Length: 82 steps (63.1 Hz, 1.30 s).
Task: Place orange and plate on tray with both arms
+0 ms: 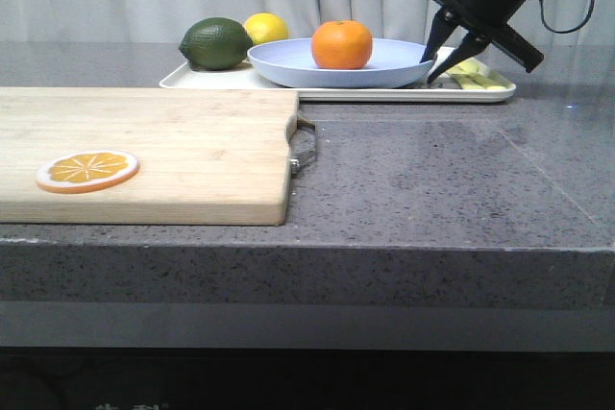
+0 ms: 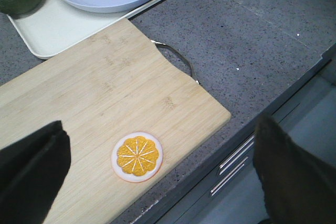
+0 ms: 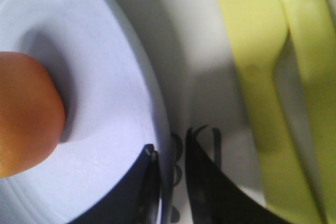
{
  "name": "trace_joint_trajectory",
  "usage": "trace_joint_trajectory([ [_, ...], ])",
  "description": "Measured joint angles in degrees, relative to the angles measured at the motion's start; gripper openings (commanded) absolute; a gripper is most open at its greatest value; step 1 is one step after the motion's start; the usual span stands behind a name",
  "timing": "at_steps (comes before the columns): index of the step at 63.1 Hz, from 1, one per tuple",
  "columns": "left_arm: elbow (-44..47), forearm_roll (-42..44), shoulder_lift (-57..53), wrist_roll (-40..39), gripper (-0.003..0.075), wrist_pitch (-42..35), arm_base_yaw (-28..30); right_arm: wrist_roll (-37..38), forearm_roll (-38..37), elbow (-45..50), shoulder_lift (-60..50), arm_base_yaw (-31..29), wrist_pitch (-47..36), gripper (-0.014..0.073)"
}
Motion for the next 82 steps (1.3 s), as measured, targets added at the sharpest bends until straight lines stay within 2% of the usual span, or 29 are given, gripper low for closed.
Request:
trace_joint_trajectory([
  [5,0.0,0.0,0.0,0.0,0.0683,0.0,0.0,0.0,0.0,-0.1,0.0,0.0,0.0,0.0441],
  [9,0.0,0.0,0.0,0.0,0.0683,0.1,0.0,0.0,0.1,-0.6,0.0,0.0,0.3,0.0482],
  [31,0.0,0.0,0.0,0.0,0.0683,0.2,0.0,-0.1,-0.6,-0.7,-3.3,0.0,3.8,0.0484],
  [41,0.0,0.0,0.0,0.0,0.0683,0.2,0.0,-2.6,-1.1,-0.7,-7.9,0.0,7.6,0.0484],
  [69,0.0,0.0,0.0,0.0,0.0683,0.3,0.0,-20.8,-6.5,-0.4,-26.8,0.0,9.2,0.0474],
  [82,0.0,0.0,0.0,0.0,0.0683,0.3,0.0,-28.0,-8.0,8.2,-39.4,0.0,9.4,0.0474],
])
